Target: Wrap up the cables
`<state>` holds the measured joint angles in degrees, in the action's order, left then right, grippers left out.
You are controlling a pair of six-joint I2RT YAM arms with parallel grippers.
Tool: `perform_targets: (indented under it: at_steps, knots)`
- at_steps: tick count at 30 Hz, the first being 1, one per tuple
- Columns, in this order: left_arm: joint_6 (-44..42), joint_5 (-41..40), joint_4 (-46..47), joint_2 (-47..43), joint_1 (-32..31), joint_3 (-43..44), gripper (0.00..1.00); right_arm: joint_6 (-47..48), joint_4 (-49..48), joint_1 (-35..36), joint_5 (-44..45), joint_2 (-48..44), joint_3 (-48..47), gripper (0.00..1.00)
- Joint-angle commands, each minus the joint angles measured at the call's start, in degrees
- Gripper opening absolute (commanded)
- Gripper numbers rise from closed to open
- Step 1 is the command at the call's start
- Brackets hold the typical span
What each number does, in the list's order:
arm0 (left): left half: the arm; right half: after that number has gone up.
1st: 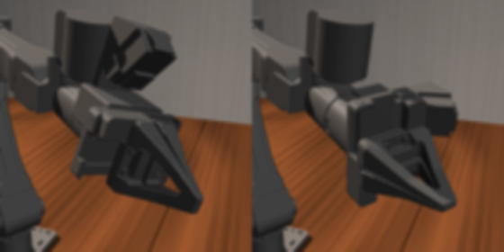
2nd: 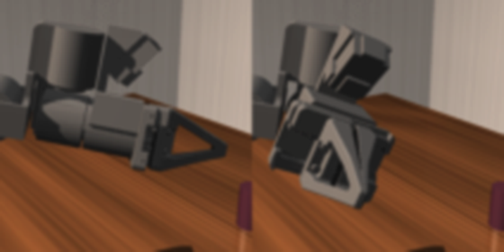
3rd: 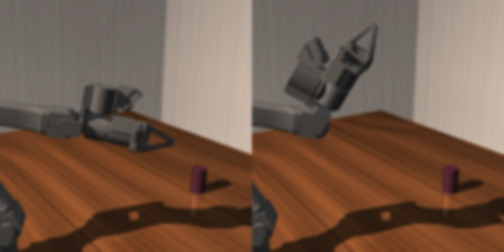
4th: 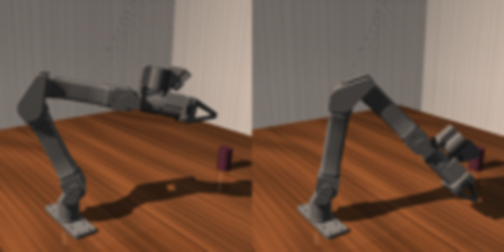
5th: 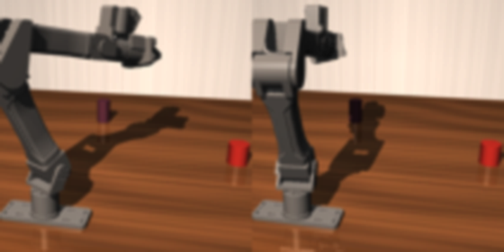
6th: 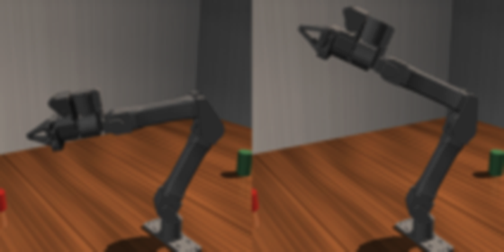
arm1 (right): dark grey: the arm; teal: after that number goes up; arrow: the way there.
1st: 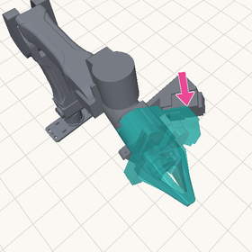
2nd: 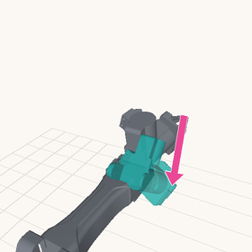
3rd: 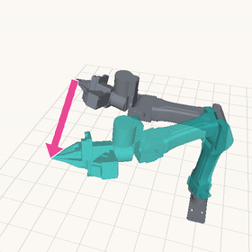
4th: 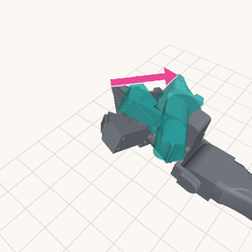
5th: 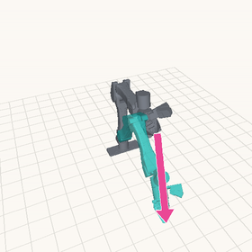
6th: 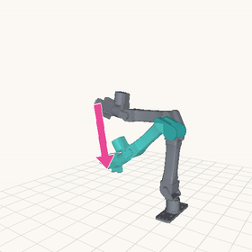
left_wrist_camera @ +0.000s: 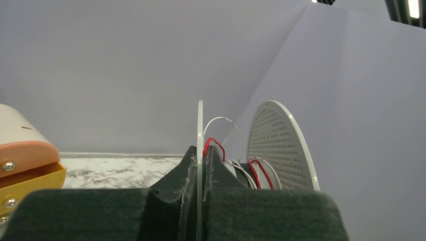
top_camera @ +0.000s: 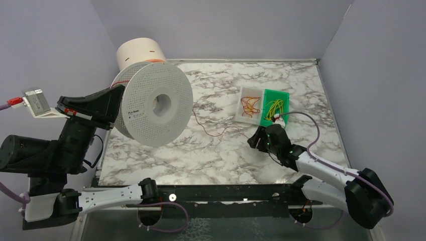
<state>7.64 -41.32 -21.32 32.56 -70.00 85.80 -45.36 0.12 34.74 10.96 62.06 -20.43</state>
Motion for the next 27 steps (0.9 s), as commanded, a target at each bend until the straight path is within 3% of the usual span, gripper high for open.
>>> perform_targets:
  at_steps: [1,10,15,22,27]
  knots:
    - [2.74,4.24,4.64,1.96,-0.14,1.05,0.0,8.49,0.27,-0.38,-5.37,-6.6,-0.81,0.64]
    - [3.34,7.89,4.95,6.89,-0.15,1.38,0.0,23.76,5.63,-0.44,-14.26,-20.2,-7.99,0.71]
    - [4.11,9.98,4.93,8.85,-0.19,1.26,0.0,29.2,0.39,-0.39,-24.9,-25.88,-9.21,0.72]
    - [5.1,10.29,5.43,9.83,-0.21,0.2,0.0,29.29,-10.94,-0.39,-42.45,-22.33,-12.64,0.72]
    - [5.19,10.23,6.37,11.14,-0.14,0.14,0.0,24.38,-22.36,-0.33,-52.75,-17.34,-14.53,0.72]
